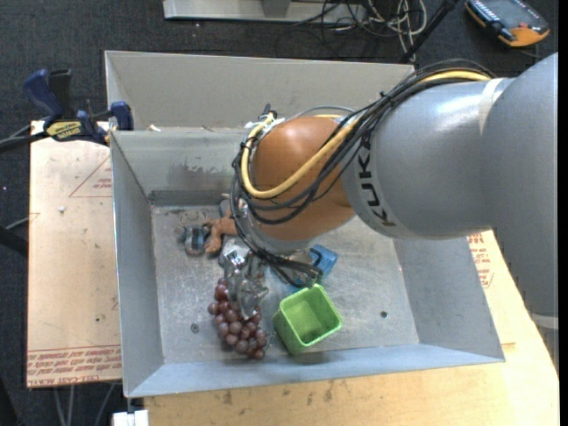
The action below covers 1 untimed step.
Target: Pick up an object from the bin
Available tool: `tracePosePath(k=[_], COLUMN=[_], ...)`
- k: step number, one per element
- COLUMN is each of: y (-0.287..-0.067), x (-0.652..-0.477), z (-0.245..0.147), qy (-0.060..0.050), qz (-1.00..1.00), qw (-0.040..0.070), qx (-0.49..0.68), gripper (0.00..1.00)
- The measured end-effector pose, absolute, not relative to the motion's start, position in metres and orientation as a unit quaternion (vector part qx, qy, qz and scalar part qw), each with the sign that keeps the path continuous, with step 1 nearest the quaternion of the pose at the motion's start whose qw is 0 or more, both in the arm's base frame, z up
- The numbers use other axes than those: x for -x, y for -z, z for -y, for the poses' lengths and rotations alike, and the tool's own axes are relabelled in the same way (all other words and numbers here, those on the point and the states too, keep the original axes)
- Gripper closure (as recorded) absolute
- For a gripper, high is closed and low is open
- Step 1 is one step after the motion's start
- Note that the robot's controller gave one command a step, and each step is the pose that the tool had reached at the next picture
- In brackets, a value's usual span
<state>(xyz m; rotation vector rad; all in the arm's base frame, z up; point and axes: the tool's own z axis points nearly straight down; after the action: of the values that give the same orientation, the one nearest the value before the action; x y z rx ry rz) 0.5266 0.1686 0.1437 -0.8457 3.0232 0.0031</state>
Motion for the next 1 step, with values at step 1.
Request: tracePosePath(k=[1], y=[-0.1437], x=[-0.5266], z=[-0.1686], qy=[-0.001], qz=[-0.963], qw=[0.001], qx=[0.269], gripper=[1.0])
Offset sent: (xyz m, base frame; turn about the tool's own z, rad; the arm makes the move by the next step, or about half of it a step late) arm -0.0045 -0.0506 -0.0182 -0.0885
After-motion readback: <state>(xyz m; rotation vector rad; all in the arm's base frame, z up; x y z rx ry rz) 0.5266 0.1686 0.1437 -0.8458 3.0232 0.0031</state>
